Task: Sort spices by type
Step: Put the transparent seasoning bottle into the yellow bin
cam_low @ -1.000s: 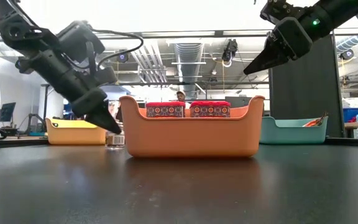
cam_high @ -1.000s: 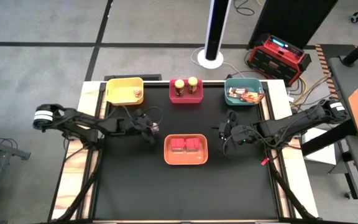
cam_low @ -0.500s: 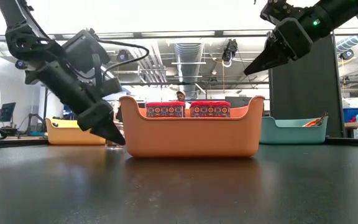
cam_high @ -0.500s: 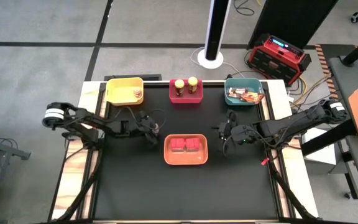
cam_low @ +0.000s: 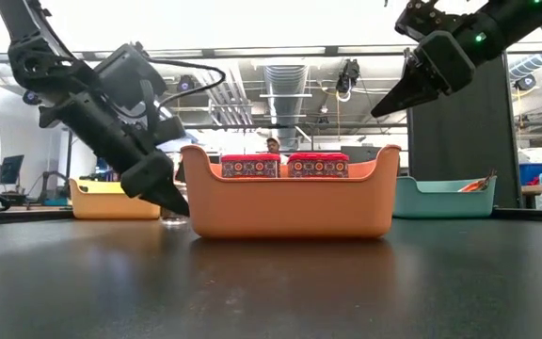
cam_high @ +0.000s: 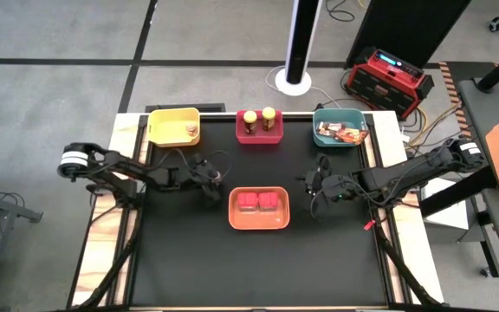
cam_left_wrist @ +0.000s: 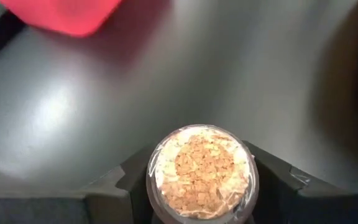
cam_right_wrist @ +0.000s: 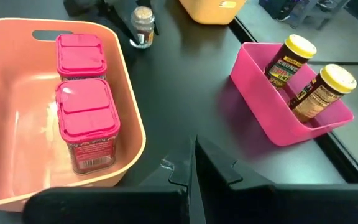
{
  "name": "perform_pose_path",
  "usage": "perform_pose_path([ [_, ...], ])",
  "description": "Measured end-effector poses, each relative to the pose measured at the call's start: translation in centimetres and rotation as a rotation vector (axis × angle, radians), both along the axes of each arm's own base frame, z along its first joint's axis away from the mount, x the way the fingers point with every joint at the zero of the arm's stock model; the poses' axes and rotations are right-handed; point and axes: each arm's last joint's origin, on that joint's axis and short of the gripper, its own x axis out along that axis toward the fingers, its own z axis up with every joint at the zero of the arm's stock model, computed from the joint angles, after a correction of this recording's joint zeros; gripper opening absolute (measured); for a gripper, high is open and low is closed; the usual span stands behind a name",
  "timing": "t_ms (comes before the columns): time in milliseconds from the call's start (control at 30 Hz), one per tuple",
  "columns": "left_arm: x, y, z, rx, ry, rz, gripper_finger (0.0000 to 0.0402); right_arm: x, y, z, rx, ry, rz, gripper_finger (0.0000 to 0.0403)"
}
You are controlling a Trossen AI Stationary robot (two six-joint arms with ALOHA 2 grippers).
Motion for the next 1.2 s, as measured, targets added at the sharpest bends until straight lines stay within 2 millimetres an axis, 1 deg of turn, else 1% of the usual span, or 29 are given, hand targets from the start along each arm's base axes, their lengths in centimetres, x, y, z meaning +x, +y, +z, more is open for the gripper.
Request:
perform_pose_path([
  [133,-0.1,-0.1,1.3,0.006,-0.057,-0.017,0.0175,0.0,0.0,-0.2,0.028,0.001,0.011,0.0012],
  [267,-0.6,-0.3,3.5,0.023,-0.131,-0.062,0.018,0.0,0.1,-0.2,0.058,-0.001,0.024,0.0012],
  [333,-1.3,-0.1,4.5,0.07,-0.128,-0.041,0.0182,0.0,0.1,-0.3,0.062,-0.002,0.022,0.0012],
  [400,-2.1,0.2,5.6,0.134,-0.113,0.024,0.0182,-0.1,0.1,-0.3,0.066,-0.002,0.018,0.0012],
  [500,-3.4,1.4,7.6,0.209,-0.113,0.189,0.0178,-0.1,0.1,-0.3,0.067,-0.002,0.017,0.0012],
  [633,-5.3,3.9,9.8,0.227,-0.139,0.407,0.0179,-0.1,0.1,-0.3,0.068,-0.005,0.015,0.0012],
  [733,-6.8,5.9,10.9,0.229,-0.136,0.547,0.0179,-0.1,0.1,-0.3,0.068,-0.007,0.015,0.0012],
  [867,-8.4,8.6,11.1,0.161,-0.141,0.646,0.0179,-0.1,0.1,-0.3,0.063,-0.006,0.018,0.0012],
  [967,-9.5,10.4,10.2,0.052,-0.155,0.698,0.0179,0.0,0.1,-0.3,0.059,-0.005,0.021,0.0012],
  [1100,-11.0,12.0,8.6,0.013,-0.082,0.795,0.0179,0.0,0.1,-0.3,0.057,-0.005,0.022,0.0012],
  [1200,-11.3,12.8,8.2,-0.015,-0.094,0.791,0.0179,0.0,0.1,-0.3,0.057,-0.004,0.022,0.0012],
])
